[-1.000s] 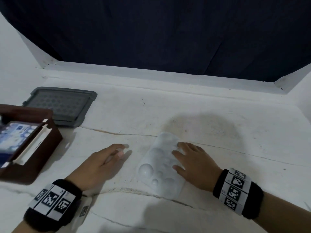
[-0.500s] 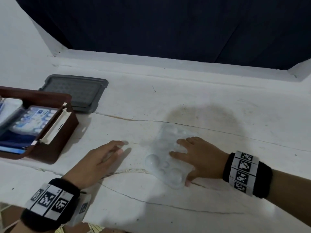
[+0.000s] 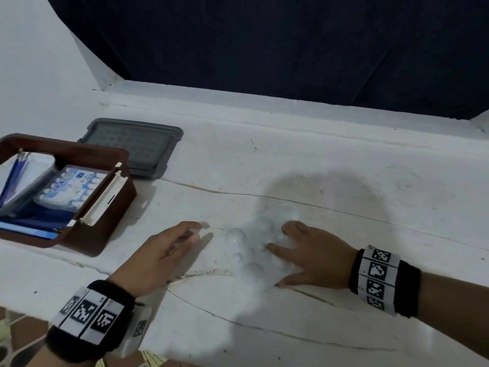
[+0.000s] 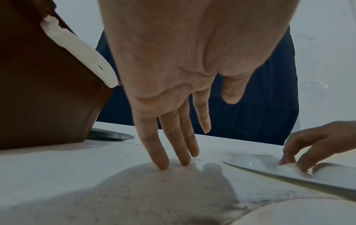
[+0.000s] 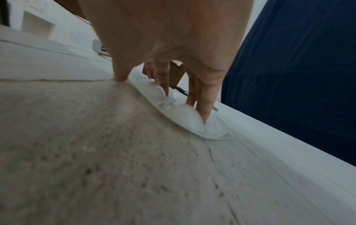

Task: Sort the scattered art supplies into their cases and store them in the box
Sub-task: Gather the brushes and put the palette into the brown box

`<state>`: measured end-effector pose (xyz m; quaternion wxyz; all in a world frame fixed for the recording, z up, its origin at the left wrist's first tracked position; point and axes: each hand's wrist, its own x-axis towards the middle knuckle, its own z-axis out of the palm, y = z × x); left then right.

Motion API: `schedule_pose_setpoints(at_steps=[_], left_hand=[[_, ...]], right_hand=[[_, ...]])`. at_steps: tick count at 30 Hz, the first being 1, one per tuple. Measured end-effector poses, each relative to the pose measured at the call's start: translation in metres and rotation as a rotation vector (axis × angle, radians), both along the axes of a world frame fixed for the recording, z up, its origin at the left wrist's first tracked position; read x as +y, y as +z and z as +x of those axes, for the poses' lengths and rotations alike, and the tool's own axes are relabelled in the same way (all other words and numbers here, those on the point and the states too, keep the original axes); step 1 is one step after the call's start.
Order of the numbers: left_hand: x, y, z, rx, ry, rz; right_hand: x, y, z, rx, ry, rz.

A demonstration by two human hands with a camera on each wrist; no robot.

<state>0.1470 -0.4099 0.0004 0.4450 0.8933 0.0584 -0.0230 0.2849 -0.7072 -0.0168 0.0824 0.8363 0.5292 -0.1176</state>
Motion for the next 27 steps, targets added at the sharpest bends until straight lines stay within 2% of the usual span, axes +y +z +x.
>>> schedule_pose_setpoints(at_steps=[3, 7, 13, 17, 19, 24, 27], left_hand=[[-0.001, 0.0, 0.0, -0.014, 0.012, -0.008], [0.0, 0.001, -0.001, -0.025, 0.039, -0.008], [0.003, 0.017, -0.006, -0.172, 0.184, -0.073], [0.011, 0.04, -0.01, -0.301, 0.233, -0.101], [0.019, 0.055, -0.012, -0.348, 0.236, -0.107], [0.052, 0.089, -0.02, -0.455, 0.248, -0.112], [0.085, 0.102, -0.025, -0.497, 0.232, -0.077]], right_hand=[[0.002, -0.001, -0.004, -0.027, -0.014, 0.082], [0.005, 0.006, -0.004, 0.051, -0.082, 0.214], [0.023, 0.024, -0.008, 0.123, -0.175, 0.443], [0.044, 0.035, -0.011, 0.315, -0.363, 0.844], [0.057, 0.043, -0.014, 0.349, -0.443, 1.008], [0.099, 0.063, -0.02, 0.768, -0.656, 1.205], [0.131, 0.078, -0.032, 0.767, -0.66, 1.295]])
